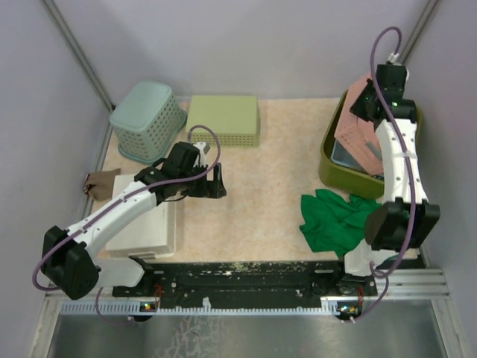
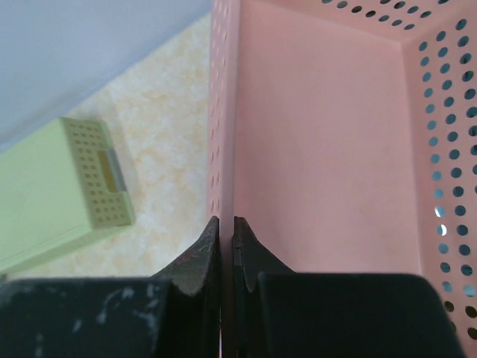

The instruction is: Turn the large container upside down

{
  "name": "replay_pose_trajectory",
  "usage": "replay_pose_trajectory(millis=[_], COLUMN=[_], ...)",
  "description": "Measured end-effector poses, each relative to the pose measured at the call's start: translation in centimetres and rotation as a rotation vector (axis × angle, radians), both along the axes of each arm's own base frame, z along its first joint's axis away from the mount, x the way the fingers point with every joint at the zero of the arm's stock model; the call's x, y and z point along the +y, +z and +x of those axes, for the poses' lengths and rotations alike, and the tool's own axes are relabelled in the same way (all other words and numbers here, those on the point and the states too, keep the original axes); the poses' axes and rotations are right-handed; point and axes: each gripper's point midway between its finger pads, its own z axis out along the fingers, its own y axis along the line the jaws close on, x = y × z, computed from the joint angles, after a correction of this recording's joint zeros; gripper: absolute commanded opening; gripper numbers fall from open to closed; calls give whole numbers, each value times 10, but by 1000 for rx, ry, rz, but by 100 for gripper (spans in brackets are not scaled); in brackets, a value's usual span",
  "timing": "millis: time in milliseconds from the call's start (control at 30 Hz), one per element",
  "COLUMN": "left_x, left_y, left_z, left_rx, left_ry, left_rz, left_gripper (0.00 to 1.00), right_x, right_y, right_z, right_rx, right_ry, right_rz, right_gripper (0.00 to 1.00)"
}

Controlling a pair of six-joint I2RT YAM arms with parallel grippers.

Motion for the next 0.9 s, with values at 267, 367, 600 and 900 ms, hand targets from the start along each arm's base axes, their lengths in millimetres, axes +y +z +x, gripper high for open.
replay_pose_trajectory(millis=[267,367,600,900], left_x=[10,16,66,122], left_y=[2,11,31,107], left_z=[11,21,57,44], left_rx=[-43,-76,-130,-350], left_ry=[56,96,291,532], left_rz=[45,60,83,-37], left_gripper=[100,100,100,100], right_x=[24,52,205,307], right_y=[161,201,176,24], right_z=[-82,-111,-163,-194], right_rx=[-398,-543,-554,-165], right_ry=[86,193,687,911], right_rz=[6,58,280,539], right_gripper=[0,0,0,0])
